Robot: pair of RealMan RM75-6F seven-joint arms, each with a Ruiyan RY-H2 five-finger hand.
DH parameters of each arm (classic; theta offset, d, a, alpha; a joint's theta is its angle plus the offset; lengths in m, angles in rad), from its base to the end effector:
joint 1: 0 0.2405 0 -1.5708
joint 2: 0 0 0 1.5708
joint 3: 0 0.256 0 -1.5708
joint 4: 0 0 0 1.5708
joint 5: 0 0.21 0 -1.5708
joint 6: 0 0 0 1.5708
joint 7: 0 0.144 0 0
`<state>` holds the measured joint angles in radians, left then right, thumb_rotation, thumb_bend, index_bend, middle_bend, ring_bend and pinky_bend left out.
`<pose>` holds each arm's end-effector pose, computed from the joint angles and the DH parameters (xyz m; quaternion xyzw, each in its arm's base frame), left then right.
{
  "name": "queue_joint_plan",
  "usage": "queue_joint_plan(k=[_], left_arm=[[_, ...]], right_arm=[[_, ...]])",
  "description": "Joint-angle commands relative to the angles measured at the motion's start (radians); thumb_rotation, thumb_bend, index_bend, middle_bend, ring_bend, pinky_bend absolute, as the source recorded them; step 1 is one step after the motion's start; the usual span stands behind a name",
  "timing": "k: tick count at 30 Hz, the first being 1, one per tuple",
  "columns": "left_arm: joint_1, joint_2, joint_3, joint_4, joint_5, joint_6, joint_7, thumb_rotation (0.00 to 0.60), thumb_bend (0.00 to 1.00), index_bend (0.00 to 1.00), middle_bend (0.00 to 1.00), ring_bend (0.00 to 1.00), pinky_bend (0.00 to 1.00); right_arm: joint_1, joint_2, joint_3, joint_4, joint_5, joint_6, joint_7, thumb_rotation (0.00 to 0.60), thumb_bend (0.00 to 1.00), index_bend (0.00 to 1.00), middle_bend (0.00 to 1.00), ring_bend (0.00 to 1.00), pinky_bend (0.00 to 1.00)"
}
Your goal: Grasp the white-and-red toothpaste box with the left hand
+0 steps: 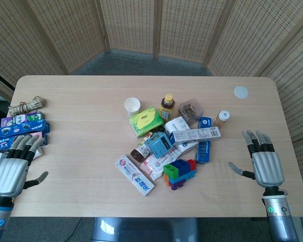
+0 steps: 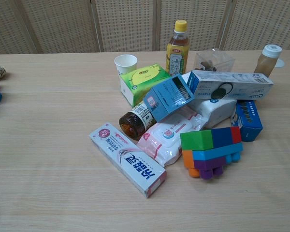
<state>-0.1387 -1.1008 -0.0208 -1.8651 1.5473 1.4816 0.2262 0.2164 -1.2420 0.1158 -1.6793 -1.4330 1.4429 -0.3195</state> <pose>-0.2461 0.1836 0.1403 -0.6297 -0.3688 -0.4078 0.5487 -0.2626 -0.2287 0.1215 0.6236 -0.3229 0.3842 0.5994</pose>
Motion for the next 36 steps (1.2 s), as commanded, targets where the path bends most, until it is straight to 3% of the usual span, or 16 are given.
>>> queue_joint_plan(k=[1, 21, 30, 36], left_arm=[[-0.002, -0.001, 0.002, -0.001, 0.002, -0.006, 0.0, 0.6, 0.24, 0.11, 0.09, 0.0, 0.0], [-0.053, 0.042, -0.015, -0.039, -0.002, -0.084, 0.036, 0.6, 0.25, 0.1, 0.09, 0.0, 0.0], [-0.203, 0.037, -0.026, 0.024, 0.023, -0.307, -0.046, 0.6, 0.25, 0.1, 0.11, 0.0, 0.0], [-0.307, -0.033, -0.033, 0.066, 0.046, -0.434, -0.046, 0.6, 0.25, 0.12, 0.15, 0.06, 0.0]], right_arm=[[-0.003, -0.002, -0.002, 0.003, -0.004, 0.005, 0.004, 0.0, 0.19, 0.0, 0.03, 0.0, 0.0], [-0.033, 0.024, 0.001, -0.013, -0.011, 0.036, 0.022, 0.0, 0.19, 0.0, 0.03, 0.0, 0.0], [-0.036, 0.039, -0.009, -0.041, -0.017, 0.027, -0.01, 0.0, 0.19, 0.0, 0.03, 0.0, 0.0], [-0.053, 0.056, -0.013, -0.064, -0.018, 0.046, -0.019, 0.0, 0.19, 0.0, 0.03, 0.0, 0.0]])
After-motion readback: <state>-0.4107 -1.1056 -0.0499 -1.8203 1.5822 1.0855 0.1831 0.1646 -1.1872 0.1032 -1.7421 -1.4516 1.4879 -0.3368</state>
